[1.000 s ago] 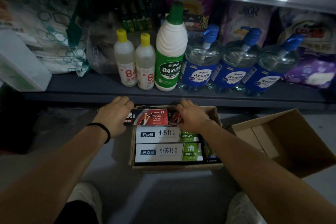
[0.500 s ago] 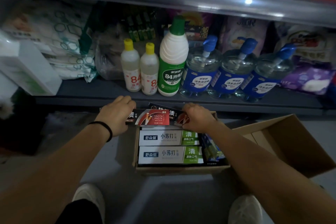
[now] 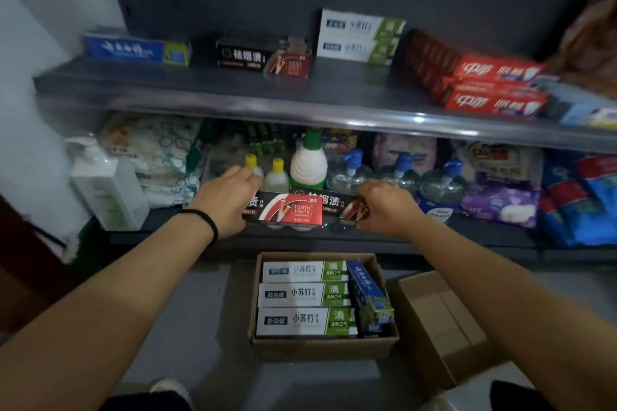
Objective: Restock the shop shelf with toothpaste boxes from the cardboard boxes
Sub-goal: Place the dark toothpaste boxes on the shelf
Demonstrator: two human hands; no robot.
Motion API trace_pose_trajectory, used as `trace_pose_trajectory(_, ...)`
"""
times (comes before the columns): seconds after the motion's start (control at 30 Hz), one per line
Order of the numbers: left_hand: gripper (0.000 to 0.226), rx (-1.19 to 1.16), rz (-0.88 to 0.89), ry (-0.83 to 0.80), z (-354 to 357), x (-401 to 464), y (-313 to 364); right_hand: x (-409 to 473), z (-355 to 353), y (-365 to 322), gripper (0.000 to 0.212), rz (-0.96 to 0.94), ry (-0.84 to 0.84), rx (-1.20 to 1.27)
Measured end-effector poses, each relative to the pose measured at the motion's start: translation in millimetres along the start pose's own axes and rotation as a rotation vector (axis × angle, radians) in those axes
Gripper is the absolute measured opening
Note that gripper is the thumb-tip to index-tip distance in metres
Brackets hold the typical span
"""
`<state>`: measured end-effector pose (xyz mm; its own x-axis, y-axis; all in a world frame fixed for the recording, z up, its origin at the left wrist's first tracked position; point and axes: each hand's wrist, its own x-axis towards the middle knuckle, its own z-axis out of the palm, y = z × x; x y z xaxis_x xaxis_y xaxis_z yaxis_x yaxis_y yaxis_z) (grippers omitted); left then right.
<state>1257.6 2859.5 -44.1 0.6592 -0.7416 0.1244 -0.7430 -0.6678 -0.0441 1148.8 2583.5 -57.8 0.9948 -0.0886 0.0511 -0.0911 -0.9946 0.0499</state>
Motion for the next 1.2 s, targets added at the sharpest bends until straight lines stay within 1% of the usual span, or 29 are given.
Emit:
trace_pose_trajectory(0.07, 0.049, -0.006, 0.000, 0.028, -23.1, -2.4, 1.2, -3.2, -26.6, -0.5, 0.045, -0.010, 0.048, -0.042)
trace_pose_trajectory(0.13, 0.047, 0.001, 0.010, 0.073, -43.9, -4.5, 0.5, -4.3, -49.6, 0.1, 0.041, -0.001, 0.095, -0.067)
trace_pose_trajectory(0.27, 0.044, 0.031, 0.012, 0.130, -82.0, -8.8, -5.1, -0.7, -86.9, 1.7, 0.043, 0.019, 0.169, -0.086)
trace_pose_trajectory(0.4, 0.045, 0.055, -0.010, 0.237, -109.1, -11.1, -21.4, 6.7, -118.9, -1.8, 0.043, 0.007, 0.243, -0.122)
trace_pose_trajectory(0.5, 0.050, 0.075, -0.025, 0.260, -126.2, -10.5, -33.5, 16.6, -140.5, -6.4, 0.042, 0.011, 0.298, -0.141)
trace_pose_trajectory(0.63, 0.049, 0.086, -0.062, 0.276, -144.7, -7.8, -50.1, 37.2, -163.2, -14.5, 0.039, -0.013, 0.359, -0.186)
trace_pose_trajectory(0.8, 0.046, 0.087, -0.074, 0.295, -157.7, 2.2, -72.9, 73.0, -177.0, -21.8, 0.038, -0.027, 0.432, -0.186)
trace_pose_trajectory(1.03, 0.048, 0.135, -0.086, 0.342, -155.4, 34.5, -112.7, 134.6, -172.8, -26.6, 0.038, -0.060, 0.500, -0.216)
trace_pose_trajectory(1.2, 0.050, 0.145, -0.127, 0.363, -144.9, 58.4, -147.3, 182.6, -164.6, -33.5, 0.042, -0.088, 0.502, -0.230)
